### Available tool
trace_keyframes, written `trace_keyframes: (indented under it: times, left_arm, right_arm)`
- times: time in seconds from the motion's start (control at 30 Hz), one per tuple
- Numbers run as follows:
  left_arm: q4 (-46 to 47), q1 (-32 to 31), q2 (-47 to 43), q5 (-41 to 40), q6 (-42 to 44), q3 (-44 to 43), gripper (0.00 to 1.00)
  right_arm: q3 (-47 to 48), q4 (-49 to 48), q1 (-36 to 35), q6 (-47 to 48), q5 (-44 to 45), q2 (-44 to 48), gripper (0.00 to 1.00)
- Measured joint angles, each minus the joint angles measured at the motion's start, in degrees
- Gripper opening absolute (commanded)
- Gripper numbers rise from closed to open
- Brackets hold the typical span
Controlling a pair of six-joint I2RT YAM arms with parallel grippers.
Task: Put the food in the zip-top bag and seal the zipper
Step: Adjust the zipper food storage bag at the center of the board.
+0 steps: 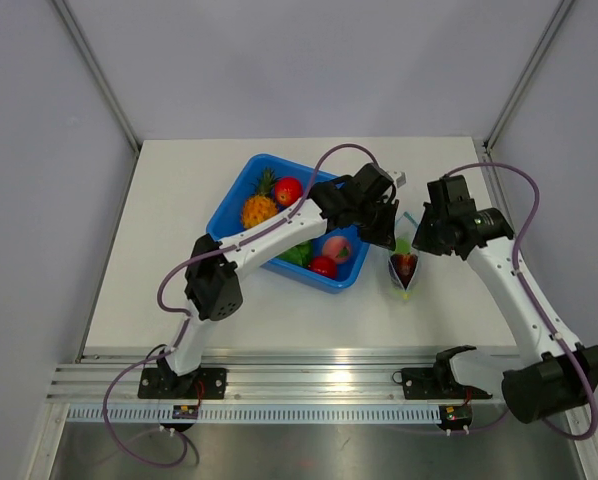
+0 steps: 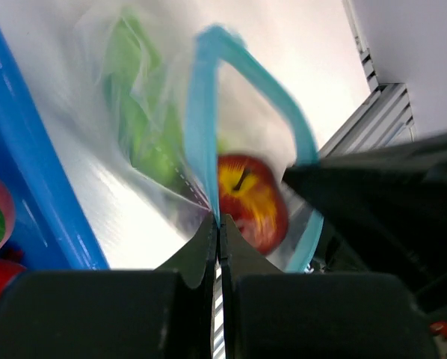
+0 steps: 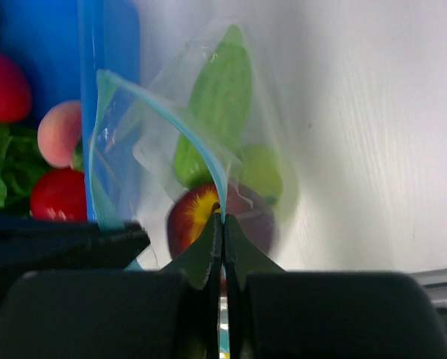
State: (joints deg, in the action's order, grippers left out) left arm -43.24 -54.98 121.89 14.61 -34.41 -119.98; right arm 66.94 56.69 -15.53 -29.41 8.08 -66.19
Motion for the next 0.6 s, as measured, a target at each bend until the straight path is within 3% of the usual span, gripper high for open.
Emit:
trace_keyframes:
  times: [0.07,0.13,0.23,0.6]
  left_arm:
    - [-0.3,0.1,0.0,-0.5,-0.2,0.5,0.0]
    - [-0.3,0.2,0.0,-1.3,-0.2,0.8,0.0]
    - [-0.4,0.6,0.0,-1.9,-0.2,0.8,0.0]
    - [0.1,3.0,3.3,-1.9,-1.7,0.1,0.0]
  right_arm:
    - [2.9,-0.8,1.0,1.3,0.9,-3.6,0.21]
    - [4.7,-1.6,1.8,2.9,1.3,-6.3,0.52]
    - [4.9,-1.6,2.1,4.4,0.7,-5.6,0.67]
    - [-1.4,-0.6,2.1,5.2,-4.7,14.5,0.68]
